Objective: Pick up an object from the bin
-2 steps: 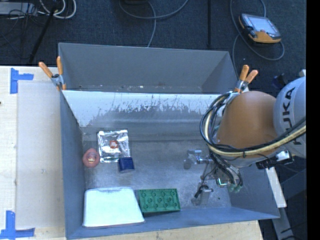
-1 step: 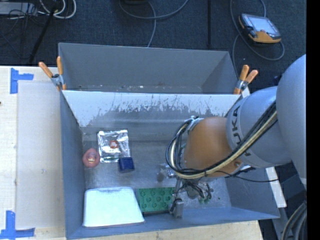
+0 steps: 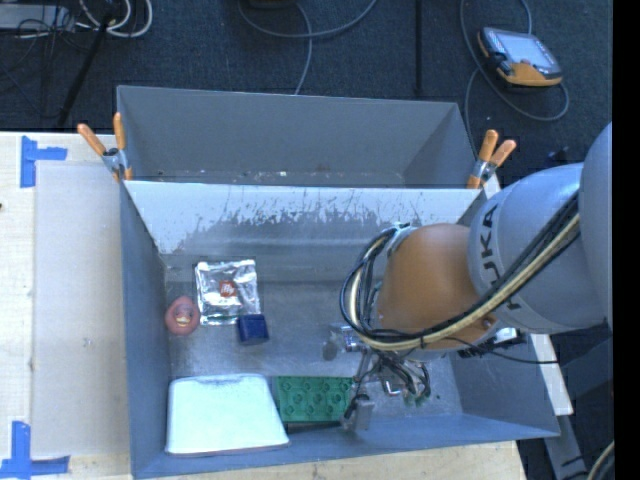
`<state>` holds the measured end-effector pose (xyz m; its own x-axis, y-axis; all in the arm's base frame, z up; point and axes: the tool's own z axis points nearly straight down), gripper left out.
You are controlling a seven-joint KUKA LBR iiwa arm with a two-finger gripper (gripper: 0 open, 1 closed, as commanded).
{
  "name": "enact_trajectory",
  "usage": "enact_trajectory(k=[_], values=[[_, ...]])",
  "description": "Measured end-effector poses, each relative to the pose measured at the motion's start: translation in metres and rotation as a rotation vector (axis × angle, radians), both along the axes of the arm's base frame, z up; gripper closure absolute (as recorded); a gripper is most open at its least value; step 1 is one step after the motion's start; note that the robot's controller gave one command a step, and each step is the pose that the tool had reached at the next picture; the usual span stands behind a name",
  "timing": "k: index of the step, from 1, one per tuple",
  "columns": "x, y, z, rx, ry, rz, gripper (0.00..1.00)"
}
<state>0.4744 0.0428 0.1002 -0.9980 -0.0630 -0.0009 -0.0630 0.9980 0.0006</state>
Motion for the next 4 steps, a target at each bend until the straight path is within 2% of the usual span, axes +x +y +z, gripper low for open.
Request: enact_trajectory(k=[1,2,3,4], values=[[0.019,0.0,0.003,0.0,0.0,-0.079,0.0],[0.008,0.0,-0.032,-0.001,0.008,-0.123,0.0],[0.007,0.0,-0.032,-0.001,0.004,-0.122,0.0],[0.007,0.0,-0.032,-0.002,0.009,-0.122,1.0]])
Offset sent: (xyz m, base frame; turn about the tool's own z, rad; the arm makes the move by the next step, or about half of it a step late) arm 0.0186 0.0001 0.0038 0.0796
